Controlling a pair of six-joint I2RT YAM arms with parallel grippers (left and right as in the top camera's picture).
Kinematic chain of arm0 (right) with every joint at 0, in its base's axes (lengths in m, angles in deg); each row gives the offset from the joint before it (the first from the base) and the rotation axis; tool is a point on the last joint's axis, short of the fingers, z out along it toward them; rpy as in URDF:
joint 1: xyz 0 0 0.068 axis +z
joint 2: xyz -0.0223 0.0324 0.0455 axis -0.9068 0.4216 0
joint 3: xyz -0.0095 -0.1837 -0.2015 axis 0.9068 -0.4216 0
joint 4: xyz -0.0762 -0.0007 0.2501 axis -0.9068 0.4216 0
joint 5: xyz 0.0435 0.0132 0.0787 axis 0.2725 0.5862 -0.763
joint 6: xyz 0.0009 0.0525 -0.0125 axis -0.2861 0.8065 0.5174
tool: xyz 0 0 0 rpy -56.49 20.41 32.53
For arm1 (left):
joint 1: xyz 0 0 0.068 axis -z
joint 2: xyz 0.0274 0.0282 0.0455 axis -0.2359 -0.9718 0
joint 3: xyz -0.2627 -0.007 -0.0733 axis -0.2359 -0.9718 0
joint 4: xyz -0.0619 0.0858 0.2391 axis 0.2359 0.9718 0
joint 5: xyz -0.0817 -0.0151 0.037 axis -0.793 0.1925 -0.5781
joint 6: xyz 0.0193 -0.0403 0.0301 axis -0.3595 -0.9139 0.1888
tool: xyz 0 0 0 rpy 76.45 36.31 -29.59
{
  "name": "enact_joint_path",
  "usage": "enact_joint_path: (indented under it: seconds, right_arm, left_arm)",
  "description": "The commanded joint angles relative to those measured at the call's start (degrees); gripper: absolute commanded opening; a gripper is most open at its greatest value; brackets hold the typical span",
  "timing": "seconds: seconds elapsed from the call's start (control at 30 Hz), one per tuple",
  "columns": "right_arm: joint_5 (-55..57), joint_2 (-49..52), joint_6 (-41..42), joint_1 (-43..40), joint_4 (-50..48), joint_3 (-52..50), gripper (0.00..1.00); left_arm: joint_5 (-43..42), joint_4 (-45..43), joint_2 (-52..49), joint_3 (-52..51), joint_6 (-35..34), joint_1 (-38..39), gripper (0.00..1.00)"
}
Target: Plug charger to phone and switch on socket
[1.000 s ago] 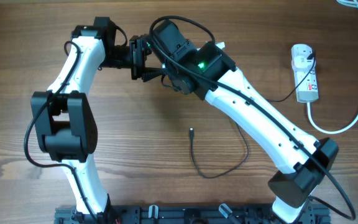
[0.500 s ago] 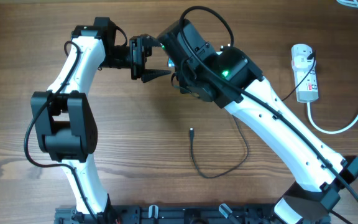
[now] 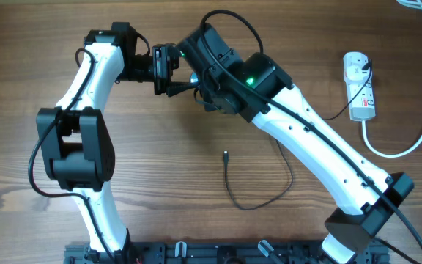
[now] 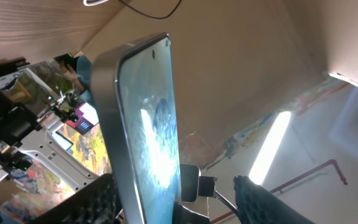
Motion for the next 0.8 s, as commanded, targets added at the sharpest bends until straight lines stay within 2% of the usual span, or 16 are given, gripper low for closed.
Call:
enact_joint_path:
  seconds: [0.0, 0.1, 0.23, 0.5, 0.57, 0.67, 0.77]
  right_arm:
    - [-0.2, 0.4, 0.8, 0.4, -1.0, 0.9, 0.04]
    - [-1.1, 0.4, 0.8, 0.4, -0.9, 0.9, 0.04]
    - [-1.7, 0.5, 0.8, 0.4, -0.8, 0.9, 0.04]
    - [-1.6, 1.8, 0.8, 0.4, -0.5, 0.9, 0.05]
    - [-1.5, 1.8, 0.8, 0.4, -0.8, 0.9, 0.04]
    - [-2.1, 1.8, 0.7, 0.4, -0.7, 0.9, 0.04]
    - [-2.9, 1.8, 0.6, 0.4, -0.7, 0.9, 0.04]
  left_arm:
    - [-1.1, 0.2, 2.0, 0.2, 0.0, 0.0, 0.60]
    - [-1.1, 0.4, 2.0, 0.2, 0.0, 0.0, 0.59]
    - [-1.1, 0.4, 2.0, 0.2, 0.0, 0.0, 0.50]
    - [-1.1, 1.9, 2.0, 0.2, 0.0, 0.1, 0.50]
    - [-1.1, 1.9, 2.0, 0.2, 0.0, 0.1, 0.44]
    - [-1.1, 1.9, 2.0, 0.2, 0.0, 0.1, 0.27]
    - [-1.1, 1.9, 2.0, 0.2, 0.0, 0.1, 0.22]
